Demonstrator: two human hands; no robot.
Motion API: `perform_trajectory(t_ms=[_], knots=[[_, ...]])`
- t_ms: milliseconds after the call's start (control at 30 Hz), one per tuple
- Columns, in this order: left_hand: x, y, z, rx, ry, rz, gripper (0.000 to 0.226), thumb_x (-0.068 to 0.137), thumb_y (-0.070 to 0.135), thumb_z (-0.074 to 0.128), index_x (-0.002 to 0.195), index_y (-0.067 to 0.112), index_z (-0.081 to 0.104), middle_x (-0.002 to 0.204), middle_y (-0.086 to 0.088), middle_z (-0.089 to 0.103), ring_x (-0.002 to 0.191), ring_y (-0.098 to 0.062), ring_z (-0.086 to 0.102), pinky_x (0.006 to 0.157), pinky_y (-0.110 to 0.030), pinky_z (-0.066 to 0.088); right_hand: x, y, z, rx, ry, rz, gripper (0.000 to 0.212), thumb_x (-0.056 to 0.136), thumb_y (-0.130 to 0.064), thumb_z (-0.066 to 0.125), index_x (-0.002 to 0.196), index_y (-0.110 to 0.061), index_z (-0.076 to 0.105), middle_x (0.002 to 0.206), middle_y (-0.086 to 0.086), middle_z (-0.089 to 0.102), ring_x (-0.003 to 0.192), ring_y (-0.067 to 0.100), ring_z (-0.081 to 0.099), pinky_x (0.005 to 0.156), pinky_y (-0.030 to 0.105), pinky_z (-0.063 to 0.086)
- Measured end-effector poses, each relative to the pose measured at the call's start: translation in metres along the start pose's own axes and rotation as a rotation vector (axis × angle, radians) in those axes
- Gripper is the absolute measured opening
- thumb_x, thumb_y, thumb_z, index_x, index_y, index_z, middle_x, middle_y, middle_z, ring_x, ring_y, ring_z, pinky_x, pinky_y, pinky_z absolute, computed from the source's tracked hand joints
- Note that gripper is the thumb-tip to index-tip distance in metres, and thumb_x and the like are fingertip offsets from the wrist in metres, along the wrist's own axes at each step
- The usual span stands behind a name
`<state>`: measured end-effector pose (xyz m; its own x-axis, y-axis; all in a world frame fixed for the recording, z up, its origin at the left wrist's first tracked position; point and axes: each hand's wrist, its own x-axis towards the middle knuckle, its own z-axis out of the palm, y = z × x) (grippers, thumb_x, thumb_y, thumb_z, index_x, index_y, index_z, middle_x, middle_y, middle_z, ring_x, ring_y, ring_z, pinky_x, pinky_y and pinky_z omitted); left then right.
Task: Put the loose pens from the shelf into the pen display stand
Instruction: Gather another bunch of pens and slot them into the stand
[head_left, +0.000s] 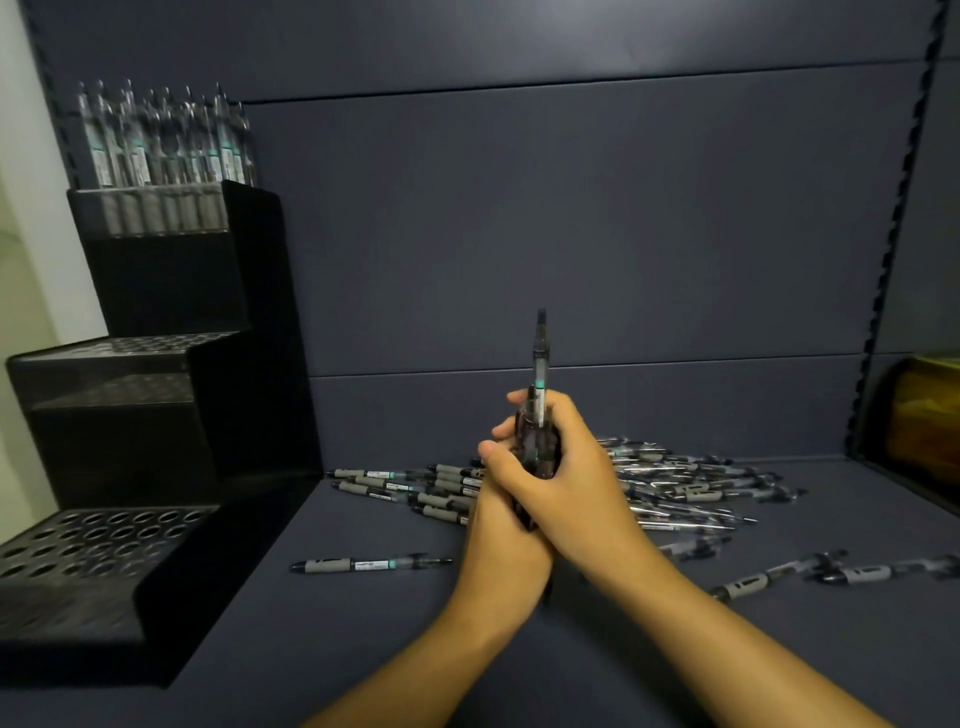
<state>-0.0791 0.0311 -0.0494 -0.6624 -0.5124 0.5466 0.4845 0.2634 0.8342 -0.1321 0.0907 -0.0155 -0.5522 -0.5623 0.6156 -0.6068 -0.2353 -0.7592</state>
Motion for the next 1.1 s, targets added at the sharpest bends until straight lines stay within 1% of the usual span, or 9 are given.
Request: perform_trajectory(t_ms=[100,167,233,400,533,667,900,1000,1100], knots=[[0.009,-0.008,0.009,-0.149,0.114,-0.093,0.044,0.099,0.016,0.034,0.079,0.017,0.073,0.074,0.003,0.065,0.075,-0.007,0.063,0.070,-0.019,0.053,-0.002,0.002,0.000,-0.009,-0.018,0.007,0.054,0.085,-0.028,0.075,0.128,-0.033,0.043,0.103,-0.015,0.066,0.097,0.001,0.064,0.088,0.019,0.049],[0.012,-0.010,0.016,-0.369,0.110,-0.129,0.044,0.095,0.020,0.038,0.071,0.017,0.074,0.068,0.004,0.065,0.069,-0.007,0.063,0.066,-0.018,0.053,-0.004,0.002,-0.001,-0.019,-0.024,-0.002,0.054,0.087,-0.028,0.074,0.131,-0.032,0.044,0.104,-0.014,0.065,0.097,0.000,0.063,0.086,0.015,0.048],[0.011,-0.009,0.017,-0.328,0.154,-0.120,0.035,0.082,0.027,0.048,0.061,0.019,0.075,0.063,0.006,0.065,0.063,-0.005,0.063,0.062,-0.017,0.052,-0.005,0.002,-0.001,-0.020,-0.025,-0.012,0.053,0.088,-0.028,0.072,0.133,-0.032,0.044,0.104,-0.015,0.065,0.097,0.001,0.064,0.085,0.014,0.048],[0.011,-0.009,0.013,-0.483,0.092,-0.200,0.049,0.099,0.019,0.033,0.070,0.019,0.073,0.069,0.005,0.064,0.070,-0.005,0.063,0.068,-0.019,0.051,-0.006,0.000,-0.001,0.014,-0.023,0.000,0.057,0.087,-0.028,0.074,0.134,-0.036,0.042,0.105,-0.018,0.065,0.099,-0.001,0.064,0.086,0.014,0.049],[0.009,-0.003,0.016,-0.380,0.118,-0.174,0.032,0.089,0.027,0.053,0.063,0.023,0.072,0.063,0.007,0.060,0.064,-0.004,0.060,0.064,-0.019,0.050,-0.008,0.000,0.001,0.012,-0.005,-0.006,0.060,0.083,-0.027,0.077,0.131,-0.039,0.043,0.106,-0.017,0.065,0.101,0.001,0.063,0.090,0.017,0.049],[0.009,-0.005,0.014,-0.181,0.149,-0.072,0.043,0.089,0.023,0.040,0.058,0.019,0.070,0.061,0.003,0.058,0.059,-0.007,0.060,0.059,-0.019,0.052,-0.007,0.000,0.001,0.021,-0.013,-0.008,0.055,0.086,-0.023,0.076,0.130,-0.037,0.045,0.102,-0.014,0.066,0.097,0.001,0.064,0.085,0.012,0.047],[0.005,-0.008,0.007,-0.100,0.100,-0.088,0.028,0.083,0.023,0.050,0.083,0.023,0.078,0.083,0.007,0.071,0.078,-0.001,0.068,0.070,-0.019,0.055,-0.004,-0.001,-0.002,-0.011,-0.045,0.010,0.046,0.090,-0.022,0.070,0.128,-0.034,0.049,0.097,-0.016,0.069,0.095,-0.003,0.064,0.082,0.008,0.046],[-0.005,-0.007,-0.006,0.331,-0.044,-0.071,0.045,0.093,0.003,0.057,0.134,0.020,0.051,0.130,0.005,0.056,0.118,-0.004,0.057,0.097,-0.019,0.047,-0.006,-0.004,-0.006,-0.020,-0.059,0.013,0.041,0.092,-0.023,0.068,0.126,-0.037,0.050,0.096,-0.016,0.067,0.093,-0.004,0.062,0.078,0.006,0.045],[-0.009,0.001,-0.008,0.394,-0.035,-0.030,0.046,0.091,0.005,0.060,0.134,0.017,0.047,0.129,0.006,0.059,0.123,-0.009,0.056,0.093,-0.014,0.048,-0.009,-0.007,-0.005,-0.027,-0.026,0.003,0.033,0.093,-0.021,0.066,0.118,-0.039,0.052,0.091,-0.011,0.064,0.085,0.000,0.061,0.073,0.010,0.046]])
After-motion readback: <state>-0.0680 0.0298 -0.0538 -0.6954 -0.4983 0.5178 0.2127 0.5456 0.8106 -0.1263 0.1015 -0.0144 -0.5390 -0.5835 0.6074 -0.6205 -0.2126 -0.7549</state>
